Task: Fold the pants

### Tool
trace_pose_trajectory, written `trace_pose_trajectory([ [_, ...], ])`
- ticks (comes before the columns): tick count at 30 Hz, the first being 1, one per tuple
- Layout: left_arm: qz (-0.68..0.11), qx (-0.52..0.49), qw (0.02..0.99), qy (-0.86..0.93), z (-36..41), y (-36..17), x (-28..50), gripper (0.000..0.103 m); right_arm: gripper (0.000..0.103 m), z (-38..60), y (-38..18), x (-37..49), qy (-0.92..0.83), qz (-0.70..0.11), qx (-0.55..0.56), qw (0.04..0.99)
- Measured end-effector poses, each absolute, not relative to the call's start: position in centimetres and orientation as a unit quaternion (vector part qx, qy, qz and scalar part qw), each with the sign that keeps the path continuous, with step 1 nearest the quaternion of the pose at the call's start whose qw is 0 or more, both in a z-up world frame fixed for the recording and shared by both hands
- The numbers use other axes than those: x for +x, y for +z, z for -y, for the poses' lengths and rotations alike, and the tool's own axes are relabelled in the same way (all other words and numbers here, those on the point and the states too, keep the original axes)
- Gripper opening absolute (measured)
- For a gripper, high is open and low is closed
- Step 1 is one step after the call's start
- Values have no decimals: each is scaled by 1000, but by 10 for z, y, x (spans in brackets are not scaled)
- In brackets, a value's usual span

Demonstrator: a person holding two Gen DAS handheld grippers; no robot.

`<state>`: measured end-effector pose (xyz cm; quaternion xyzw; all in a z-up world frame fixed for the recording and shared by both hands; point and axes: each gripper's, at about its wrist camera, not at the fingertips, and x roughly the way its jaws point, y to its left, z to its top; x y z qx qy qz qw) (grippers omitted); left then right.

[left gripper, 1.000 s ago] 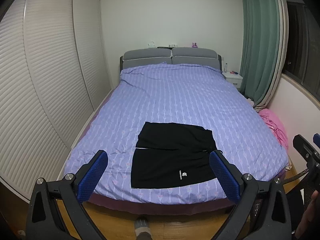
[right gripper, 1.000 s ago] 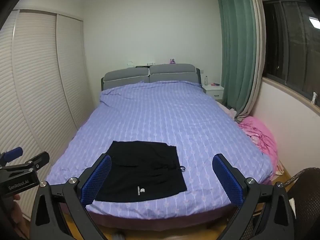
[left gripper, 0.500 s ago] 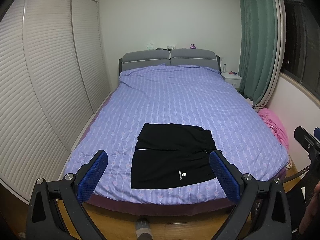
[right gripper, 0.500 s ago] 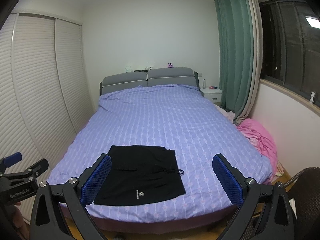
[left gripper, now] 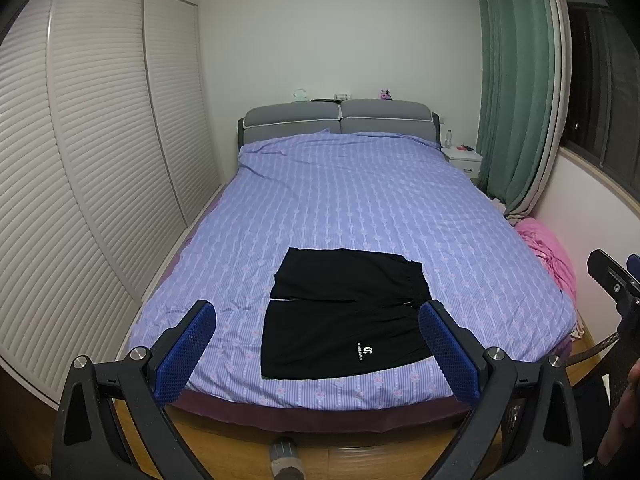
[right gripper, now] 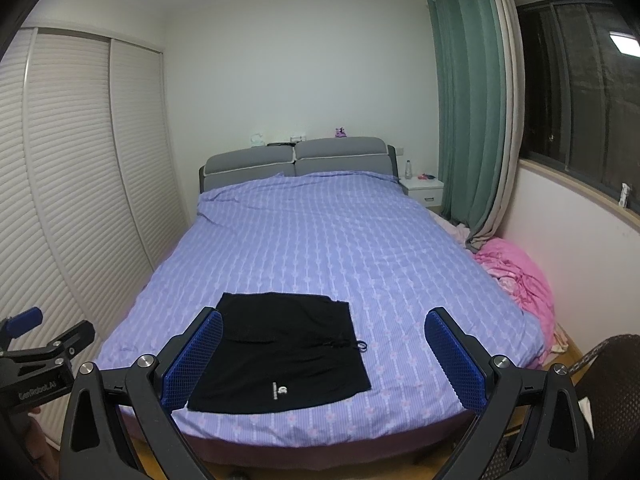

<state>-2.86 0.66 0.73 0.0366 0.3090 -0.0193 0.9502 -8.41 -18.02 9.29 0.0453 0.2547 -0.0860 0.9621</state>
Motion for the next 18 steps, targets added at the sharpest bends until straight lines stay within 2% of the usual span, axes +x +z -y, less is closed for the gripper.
trace_pose_trajectory([
  [18,-305,45,951,-17,-5,8,-32,103,102,178,92,-90,-85,-250,49,963],
])
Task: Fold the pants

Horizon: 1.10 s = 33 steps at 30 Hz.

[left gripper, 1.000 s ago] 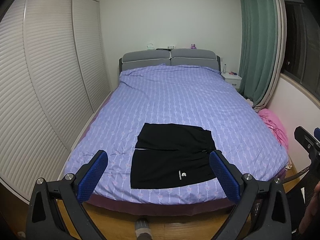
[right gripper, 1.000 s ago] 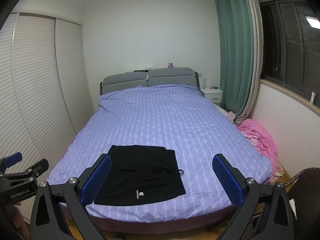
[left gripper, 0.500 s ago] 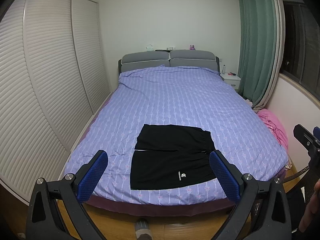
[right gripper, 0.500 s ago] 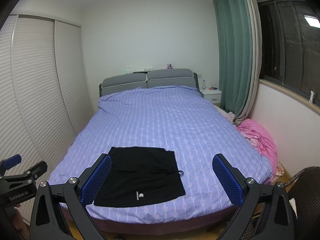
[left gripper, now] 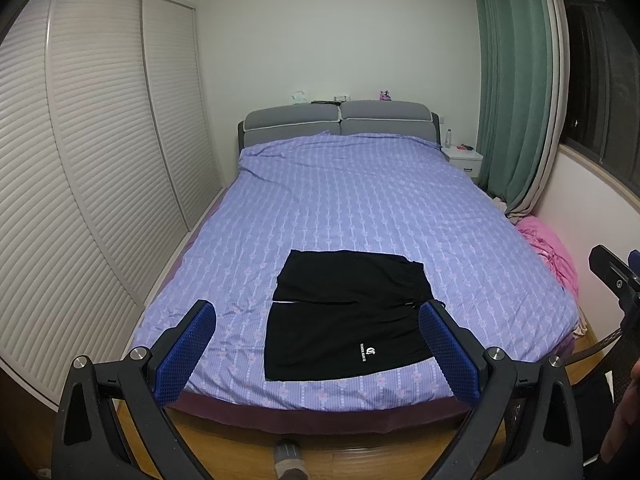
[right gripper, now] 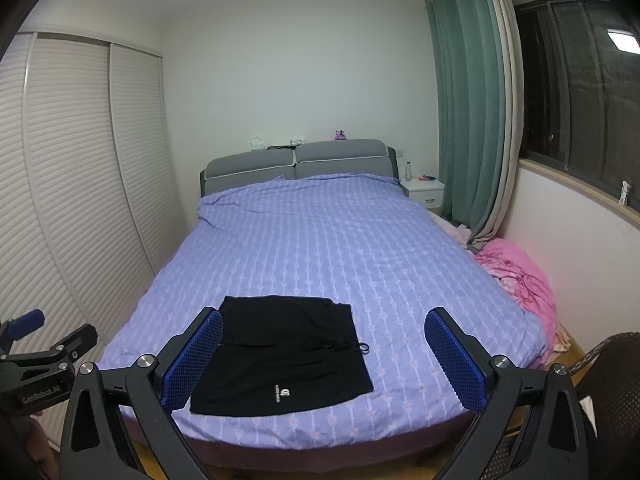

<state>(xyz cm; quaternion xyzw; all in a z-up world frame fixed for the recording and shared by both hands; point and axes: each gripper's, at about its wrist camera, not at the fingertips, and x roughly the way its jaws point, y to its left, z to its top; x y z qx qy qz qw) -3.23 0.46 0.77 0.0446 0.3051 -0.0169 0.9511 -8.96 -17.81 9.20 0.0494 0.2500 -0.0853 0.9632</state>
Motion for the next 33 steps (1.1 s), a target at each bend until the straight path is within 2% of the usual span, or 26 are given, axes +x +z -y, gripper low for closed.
trace_pose_trajectory([
  [33,-298,51,953,-3,5,5,-35,103,102,190,88,-90,-77,-248,61,964],
])
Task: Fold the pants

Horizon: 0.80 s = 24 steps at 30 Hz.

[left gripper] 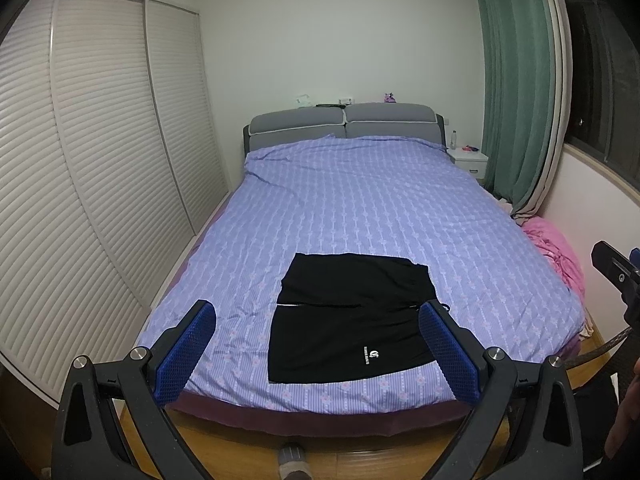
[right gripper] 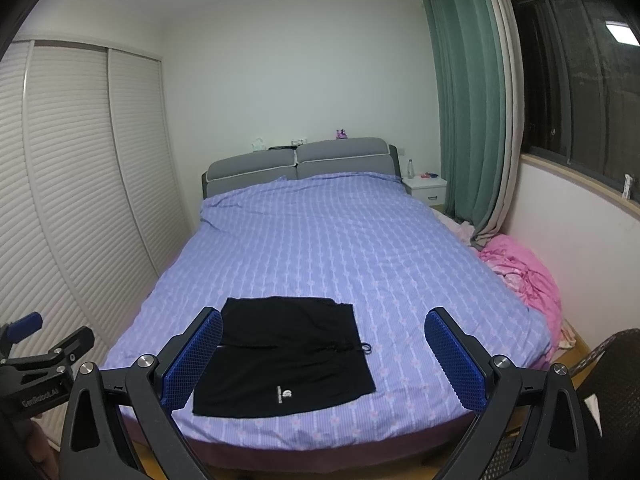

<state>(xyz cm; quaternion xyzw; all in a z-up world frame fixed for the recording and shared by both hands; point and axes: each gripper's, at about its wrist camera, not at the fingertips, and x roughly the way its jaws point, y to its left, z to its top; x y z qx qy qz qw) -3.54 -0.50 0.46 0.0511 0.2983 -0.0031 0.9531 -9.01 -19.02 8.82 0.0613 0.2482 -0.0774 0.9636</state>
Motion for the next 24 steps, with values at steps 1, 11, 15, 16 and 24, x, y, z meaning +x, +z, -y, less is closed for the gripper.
trace_pose_trajectory([
  [1,-300,51,952,-1,6,4,-35,103,102,192,89,-90,-78,-248,61,964],
  [11,-313,60,948,-2,16,1,-18,103,102,197,89,-78,-84,-254,61,961],
  [15,-315,66,947,-5,16,-3,4,103,102,203,87,-64,-95,-256,64,960],
  [16,-316,67,946,-7,16,-5,12,103,102,205,85,-58,-100,-256,64,959],
  [24,-318,75,944,-42,28,-32,109,103,102,214,62,11,-128,-282,48,949],
])
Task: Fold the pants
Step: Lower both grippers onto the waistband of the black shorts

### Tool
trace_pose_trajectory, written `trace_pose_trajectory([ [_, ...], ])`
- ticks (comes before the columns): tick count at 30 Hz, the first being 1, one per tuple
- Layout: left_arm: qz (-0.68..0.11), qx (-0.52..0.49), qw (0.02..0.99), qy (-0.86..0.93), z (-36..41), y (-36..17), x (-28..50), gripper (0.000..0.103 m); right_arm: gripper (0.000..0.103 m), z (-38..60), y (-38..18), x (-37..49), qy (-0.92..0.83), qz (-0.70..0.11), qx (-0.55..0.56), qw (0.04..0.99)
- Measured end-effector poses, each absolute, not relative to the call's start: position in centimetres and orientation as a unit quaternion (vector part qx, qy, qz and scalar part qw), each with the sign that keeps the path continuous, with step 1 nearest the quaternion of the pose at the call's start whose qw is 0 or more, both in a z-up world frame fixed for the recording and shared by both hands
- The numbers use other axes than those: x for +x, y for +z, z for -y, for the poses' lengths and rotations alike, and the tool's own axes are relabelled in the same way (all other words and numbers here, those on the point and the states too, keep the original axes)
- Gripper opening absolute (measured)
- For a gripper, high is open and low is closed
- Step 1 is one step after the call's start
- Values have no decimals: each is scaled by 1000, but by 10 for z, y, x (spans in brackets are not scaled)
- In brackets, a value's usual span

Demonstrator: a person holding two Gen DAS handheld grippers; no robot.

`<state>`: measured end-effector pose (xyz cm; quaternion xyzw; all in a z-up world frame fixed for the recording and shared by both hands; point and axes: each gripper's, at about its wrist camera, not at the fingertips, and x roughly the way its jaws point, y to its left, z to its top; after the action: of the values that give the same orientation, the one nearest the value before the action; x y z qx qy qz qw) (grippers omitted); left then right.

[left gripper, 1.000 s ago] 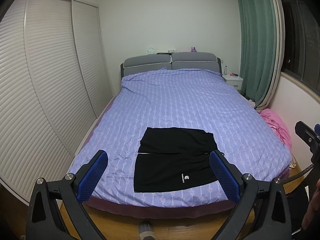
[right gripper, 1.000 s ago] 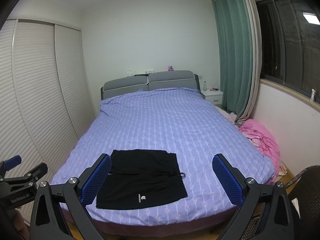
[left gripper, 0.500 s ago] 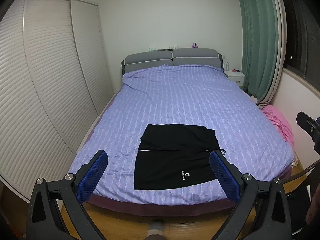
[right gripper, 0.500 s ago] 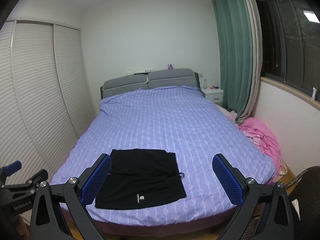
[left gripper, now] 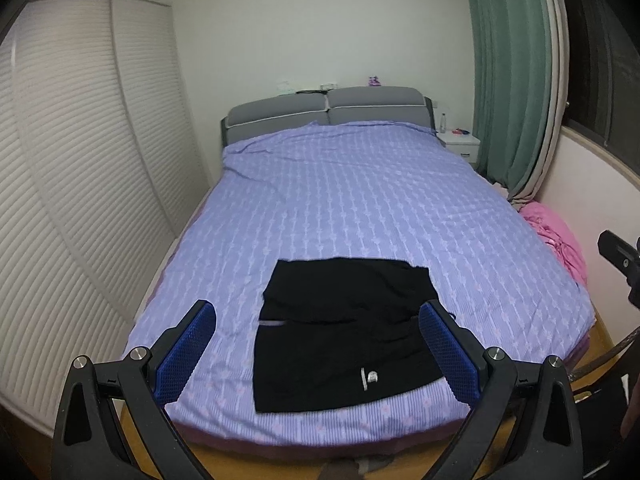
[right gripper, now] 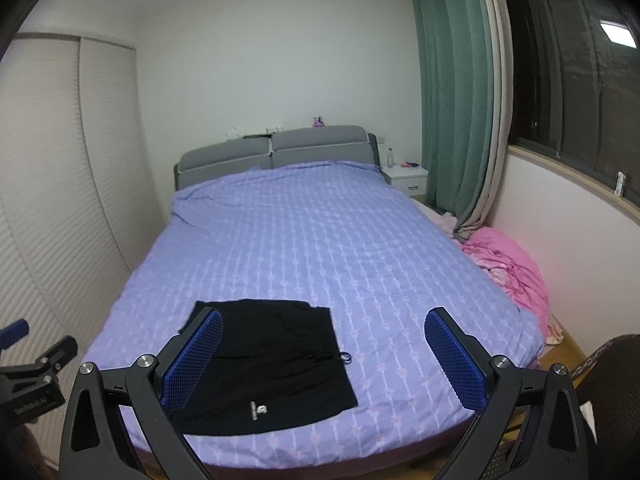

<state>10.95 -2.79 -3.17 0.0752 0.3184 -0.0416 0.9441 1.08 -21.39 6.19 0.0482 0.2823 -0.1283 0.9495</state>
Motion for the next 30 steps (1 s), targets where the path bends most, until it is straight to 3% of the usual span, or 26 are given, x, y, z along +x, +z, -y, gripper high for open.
trace_pose_trajectory([
  [7,-287,153,941,-91,58,-77,219,103,102,216,21,108,-110,-316,24,942],
  [13,-313,162,923,-154,68,-140,315,103,102,219,-32,205,-108,-352,-1,930],
  [30,-386,225,866,-223,130,-359,540,101,102,246,-247,412,-53,-451,-51,889],
])
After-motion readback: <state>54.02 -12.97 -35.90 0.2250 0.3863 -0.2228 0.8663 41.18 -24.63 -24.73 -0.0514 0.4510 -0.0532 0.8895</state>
